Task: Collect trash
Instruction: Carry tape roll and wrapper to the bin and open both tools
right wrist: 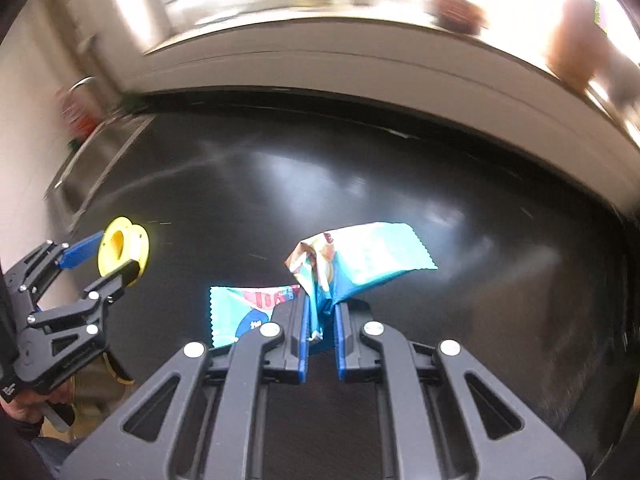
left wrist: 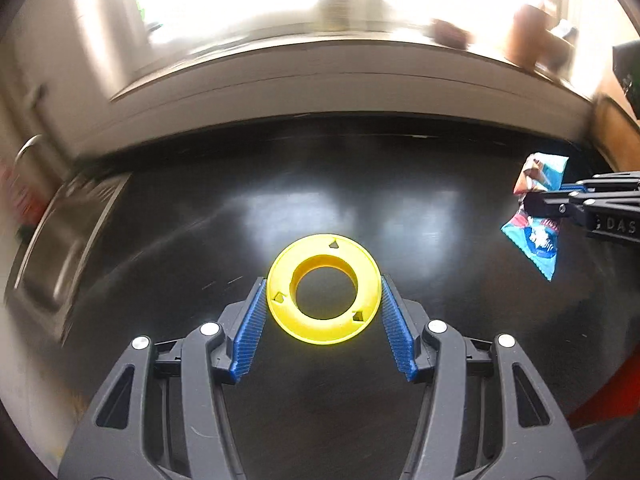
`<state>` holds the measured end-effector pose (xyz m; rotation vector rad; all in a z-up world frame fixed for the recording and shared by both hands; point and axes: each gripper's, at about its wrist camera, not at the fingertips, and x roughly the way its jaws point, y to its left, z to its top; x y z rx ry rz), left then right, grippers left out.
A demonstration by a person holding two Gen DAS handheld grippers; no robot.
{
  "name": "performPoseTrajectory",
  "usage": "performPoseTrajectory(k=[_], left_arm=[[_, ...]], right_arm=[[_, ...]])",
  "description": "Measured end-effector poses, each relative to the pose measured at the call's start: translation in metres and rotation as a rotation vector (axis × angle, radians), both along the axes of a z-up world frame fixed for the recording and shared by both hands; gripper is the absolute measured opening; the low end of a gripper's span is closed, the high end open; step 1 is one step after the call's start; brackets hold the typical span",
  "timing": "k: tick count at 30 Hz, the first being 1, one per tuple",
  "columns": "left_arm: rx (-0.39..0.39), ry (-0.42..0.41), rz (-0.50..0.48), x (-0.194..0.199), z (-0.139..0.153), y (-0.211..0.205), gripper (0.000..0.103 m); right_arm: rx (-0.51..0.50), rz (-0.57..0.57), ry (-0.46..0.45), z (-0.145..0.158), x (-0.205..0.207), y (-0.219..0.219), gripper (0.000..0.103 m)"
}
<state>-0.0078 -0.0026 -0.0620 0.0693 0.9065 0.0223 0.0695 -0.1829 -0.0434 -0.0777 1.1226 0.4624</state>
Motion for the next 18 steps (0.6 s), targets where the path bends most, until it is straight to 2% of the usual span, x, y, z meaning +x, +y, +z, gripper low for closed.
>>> performPoseTrajectory(k=[4,8,14,18], left_arm=[[0.002,-0.008,0.197,-0.04,-0.002,0.069,0.054],[-0.006,0.008,0.406,-0.091,-0.016,0.135,0.054],[-0.045,0.074,0.702,-0.182,-0.056,0.213,0.054],[-0.102,0.116,0.876,-0.244,-0.089,0.257,0.054]], right_arm=[[0.048,0.198,-0.016,0.011,-0.006,0.084,0.011],[0.091,0.427,0.03,0.008,-0.032,0.185,0.011],[0.128,0.749,0.121,-0.011,-0.107,0.321,0.011],[0.11,0.928,0.17,-0.033,-0.163,0.392,0.011]])
